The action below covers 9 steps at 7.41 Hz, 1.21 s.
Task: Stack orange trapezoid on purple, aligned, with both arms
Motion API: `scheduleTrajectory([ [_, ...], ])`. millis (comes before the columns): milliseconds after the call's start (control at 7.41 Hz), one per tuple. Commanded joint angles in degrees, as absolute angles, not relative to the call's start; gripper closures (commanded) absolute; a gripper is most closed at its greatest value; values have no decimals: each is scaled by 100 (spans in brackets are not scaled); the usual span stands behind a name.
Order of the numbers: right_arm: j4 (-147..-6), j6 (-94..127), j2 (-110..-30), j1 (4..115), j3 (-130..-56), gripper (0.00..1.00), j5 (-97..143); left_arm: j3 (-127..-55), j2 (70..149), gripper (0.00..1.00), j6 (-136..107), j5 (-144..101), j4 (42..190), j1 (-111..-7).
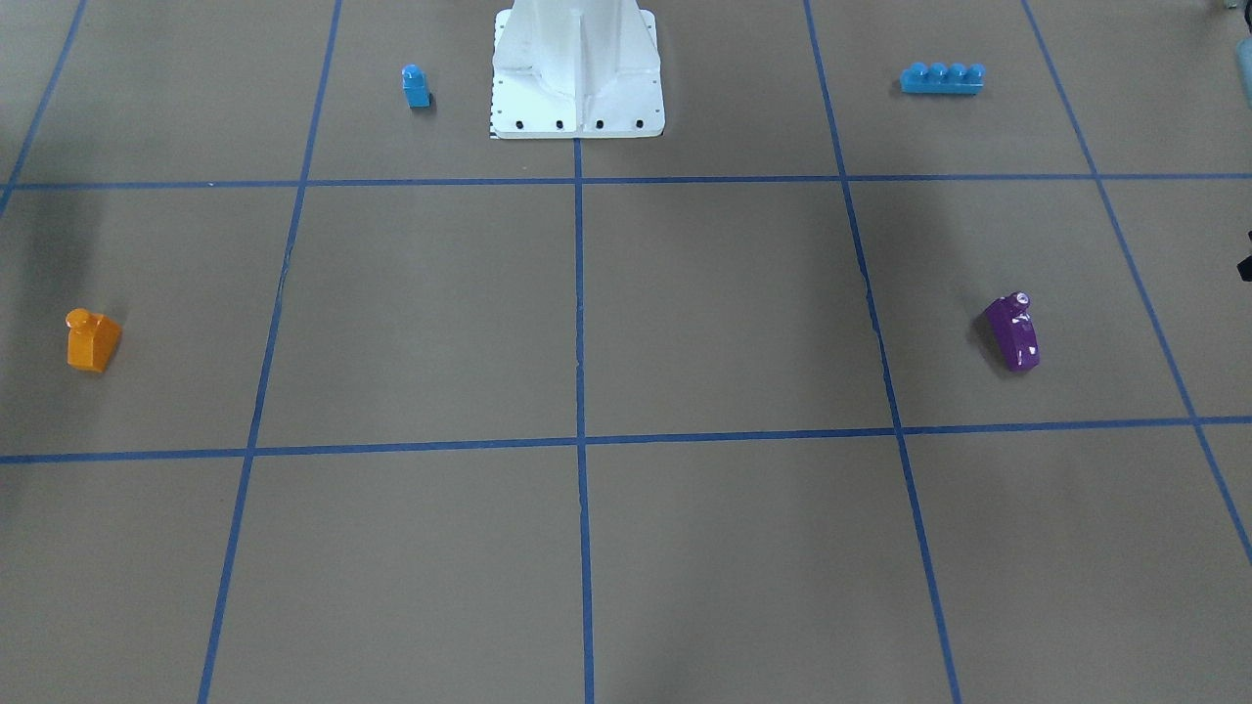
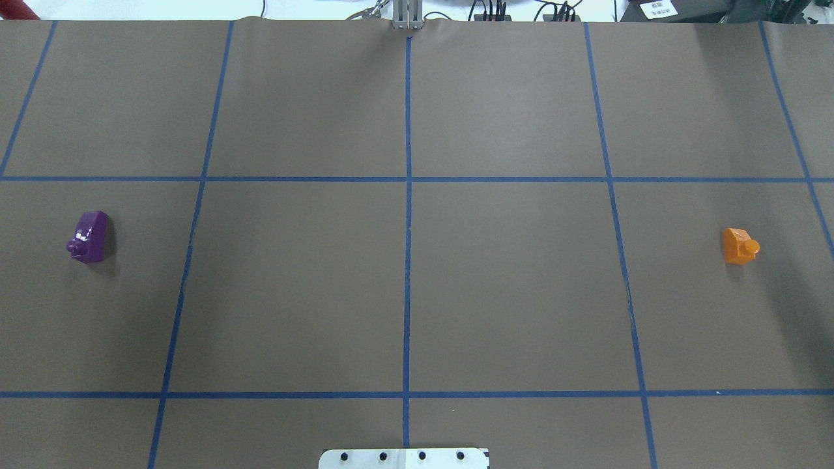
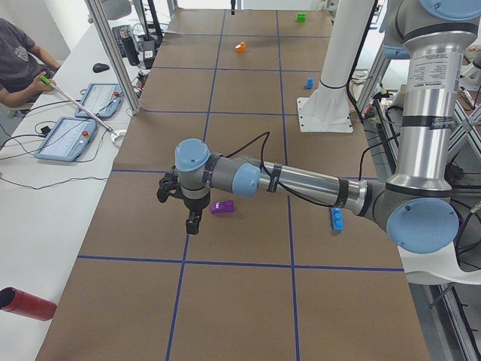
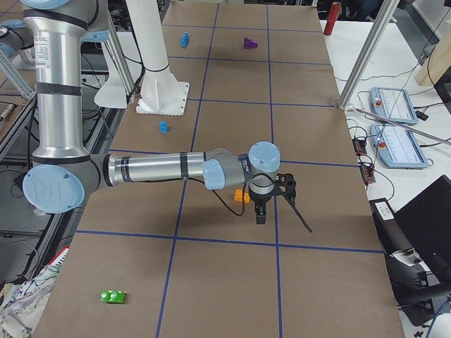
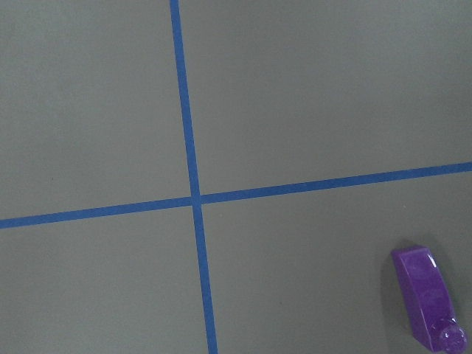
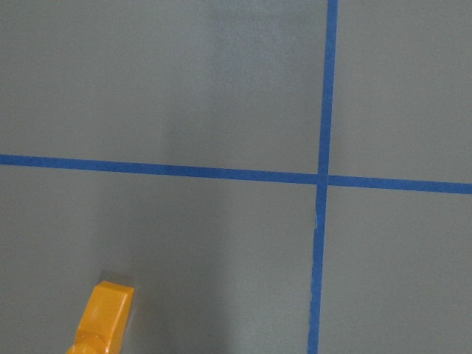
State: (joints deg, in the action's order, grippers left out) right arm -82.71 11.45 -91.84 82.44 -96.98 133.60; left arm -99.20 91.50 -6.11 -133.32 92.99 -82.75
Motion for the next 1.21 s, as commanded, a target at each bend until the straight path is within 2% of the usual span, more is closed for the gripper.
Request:
scheduleTrajectory([
  [0, -8262, 1151, -9228, 8244, -9703, 0, 13359, -9932, 9141, 0, -624, -13359, 9281, -8227],
  [1080, -8262, 1134, -9264, 8244, -9703, 0, 13368, -9914, 9070, 0, -1282, -13316, 9545, -7946],
])
